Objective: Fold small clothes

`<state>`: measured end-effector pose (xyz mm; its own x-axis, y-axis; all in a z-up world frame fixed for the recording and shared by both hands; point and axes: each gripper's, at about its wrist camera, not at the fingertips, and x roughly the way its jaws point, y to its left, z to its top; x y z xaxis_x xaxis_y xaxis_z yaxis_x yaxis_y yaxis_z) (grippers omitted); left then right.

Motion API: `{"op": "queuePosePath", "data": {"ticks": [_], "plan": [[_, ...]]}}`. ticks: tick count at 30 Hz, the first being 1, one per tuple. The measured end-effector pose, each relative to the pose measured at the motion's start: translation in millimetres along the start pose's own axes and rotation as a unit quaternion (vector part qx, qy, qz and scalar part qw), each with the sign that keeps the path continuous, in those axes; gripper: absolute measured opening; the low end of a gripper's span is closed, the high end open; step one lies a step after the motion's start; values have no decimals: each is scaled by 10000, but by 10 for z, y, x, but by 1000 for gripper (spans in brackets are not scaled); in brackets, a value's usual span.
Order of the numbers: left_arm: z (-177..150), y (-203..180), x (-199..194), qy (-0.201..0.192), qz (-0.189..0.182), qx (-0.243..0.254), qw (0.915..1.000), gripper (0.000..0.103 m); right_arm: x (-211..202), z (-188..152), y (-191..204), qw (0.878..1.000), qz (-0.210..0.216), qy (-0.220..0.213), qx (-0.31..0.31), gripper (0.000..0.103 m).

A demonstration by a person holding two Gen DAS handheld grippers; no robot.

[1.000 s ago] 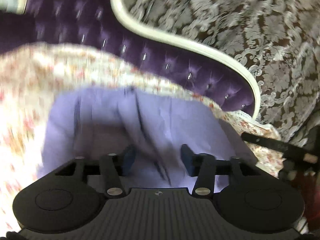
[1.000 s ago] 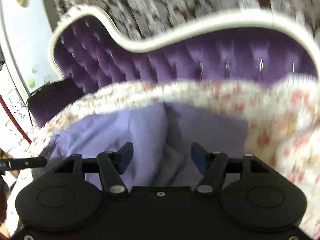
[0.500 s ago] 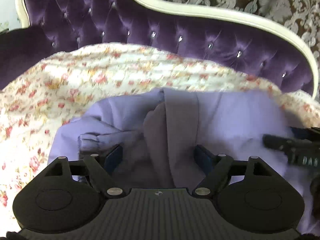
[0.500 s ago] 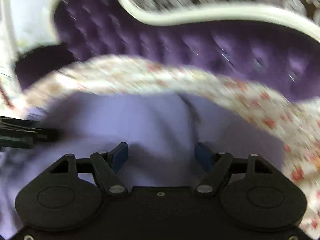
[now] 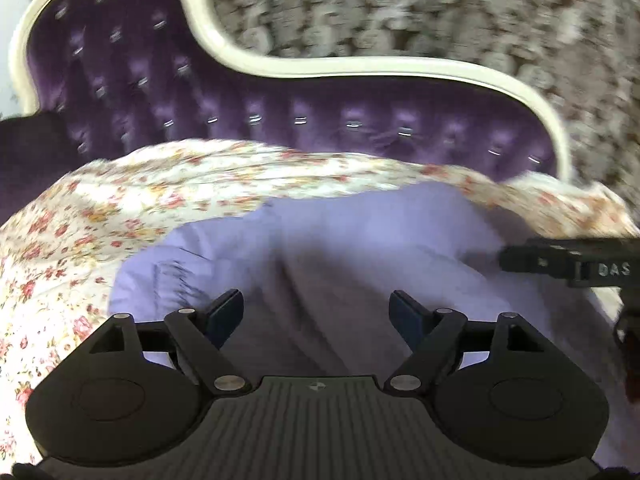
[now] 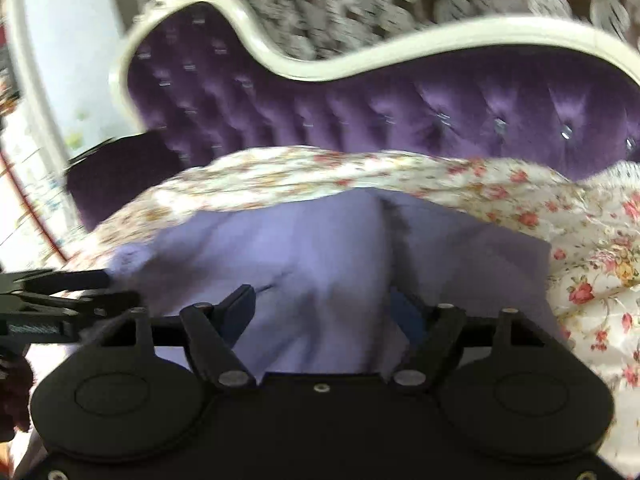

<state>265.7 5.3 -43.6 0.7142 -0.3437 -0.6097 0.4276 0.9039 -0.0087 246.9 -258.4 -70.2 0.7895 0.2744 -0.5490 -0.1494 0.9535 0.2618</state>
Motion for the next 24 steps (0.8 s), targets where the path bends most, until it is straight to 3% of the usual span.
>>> {"op": "queuePosePath", "data": {"ticks": [3,6,9,14,17,19,24], "plan": [[-222,-214,-65,140,-115,310,9994,80,-77,-185,240,9991,71,242,-349,78],[-438,-335,17,465,150,604,9970,81,43,-461,426,9930,-287,751,-868,79],[-529,-286,62,432,179,326,9984,87,28,-573,430,9940,-466,606,-784,83],[-493,-216,-2,399,122,39,9991,91,-61,-533,329,9970,-271,581,-422,84],[-551,-173,-246,291,-57,-208,9993,103,-403,-565,280,9995,-3,246,-175,90],[-629,-134,-436,186,-105,-356,9991,103,-688,-627,265,9999,95,0,-86,97],[-887,-35,-909,76,-249,-703,9972,103,-1337,-810,50,9987,286,-267,324,100]]}}
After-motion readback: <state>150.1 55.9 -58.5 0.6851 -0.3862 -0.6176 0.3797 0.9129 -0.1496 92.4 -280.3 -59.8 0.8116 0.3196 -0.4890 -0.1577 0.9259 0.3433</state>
